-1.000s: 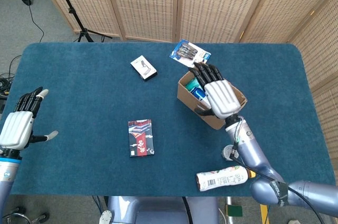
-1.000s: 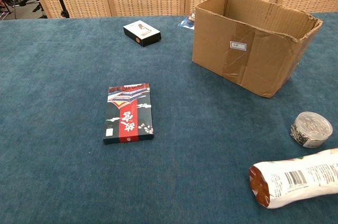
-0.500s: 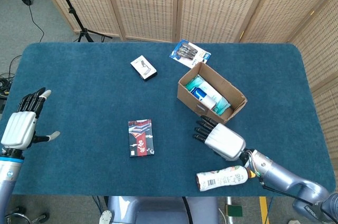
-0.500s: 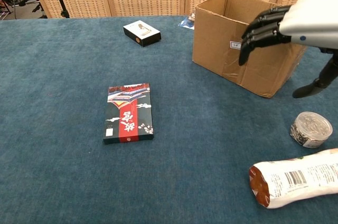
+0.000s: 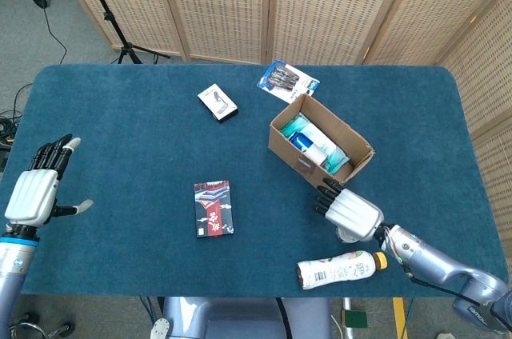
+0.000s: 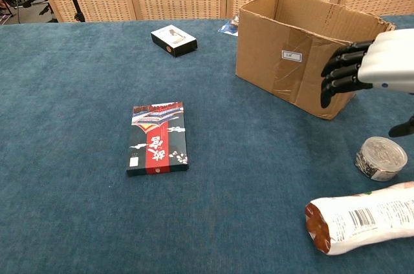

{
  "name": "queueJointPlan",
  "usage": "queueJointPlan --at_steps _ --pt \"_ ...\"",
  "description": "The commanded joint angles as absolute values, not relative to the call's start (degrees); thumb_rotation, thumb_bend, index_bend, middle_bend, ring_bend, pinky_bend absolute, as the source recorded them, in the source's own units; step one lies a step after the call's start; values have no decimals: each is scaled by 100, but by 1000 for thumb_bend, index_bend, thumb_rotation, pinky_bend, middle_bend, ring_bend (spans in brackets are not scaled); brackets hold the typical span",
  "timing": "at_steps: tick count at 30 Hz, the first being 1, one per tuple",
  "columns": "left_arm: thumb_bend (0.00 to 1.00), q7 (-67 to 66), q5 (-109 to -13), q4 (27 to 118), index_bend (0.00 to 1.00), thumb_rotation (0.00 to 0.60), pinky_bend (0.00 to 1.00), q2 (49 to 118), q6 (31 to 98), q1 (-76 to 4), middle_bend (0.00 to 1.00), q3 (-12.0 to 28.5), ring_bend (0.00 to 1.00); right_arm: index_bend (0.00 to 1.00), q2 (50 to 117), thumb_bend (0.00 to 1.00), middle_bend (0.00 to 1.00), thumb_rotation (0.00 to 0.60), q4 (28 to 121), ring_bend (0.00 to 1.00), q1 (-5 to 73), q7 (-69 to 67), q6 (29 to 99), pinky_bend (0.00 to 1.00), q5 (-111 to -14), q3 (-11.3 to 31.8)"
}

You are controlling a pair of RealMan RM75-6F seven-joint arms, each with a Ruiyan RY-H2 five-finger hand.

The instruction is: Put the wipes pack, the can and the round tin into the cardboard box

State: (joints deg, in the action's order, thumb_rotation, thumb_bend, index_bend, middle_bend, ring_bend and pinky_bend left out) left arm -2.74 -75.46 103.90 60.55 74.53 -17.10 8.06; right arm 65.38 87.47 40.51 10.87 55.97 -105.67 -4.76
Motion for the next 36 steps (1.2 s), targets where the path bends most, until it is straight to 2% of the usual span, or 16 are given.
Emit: queueJointPlan --at_steps 1,15,36 --pt "0 -306 -7552 10395 0 600 0 6066 7440 -1719 0 795 0 269 6536 33 249 600 8729 164 4014 1110 5520 120 -10552 -558" --pt "0 -431 -7569 10429 0 600 0 6105 7444 -1722 0 760 0 270 6765 28 237 600 8400 164 3926 1068 5393 120 -10519 -771" --pt "0 -621 -7481 10407 0 600 0 6193 7384 -1769 0 750 0 269 7153 42 229 600 7608 163 3817 498 5595 121 -10588 -993"
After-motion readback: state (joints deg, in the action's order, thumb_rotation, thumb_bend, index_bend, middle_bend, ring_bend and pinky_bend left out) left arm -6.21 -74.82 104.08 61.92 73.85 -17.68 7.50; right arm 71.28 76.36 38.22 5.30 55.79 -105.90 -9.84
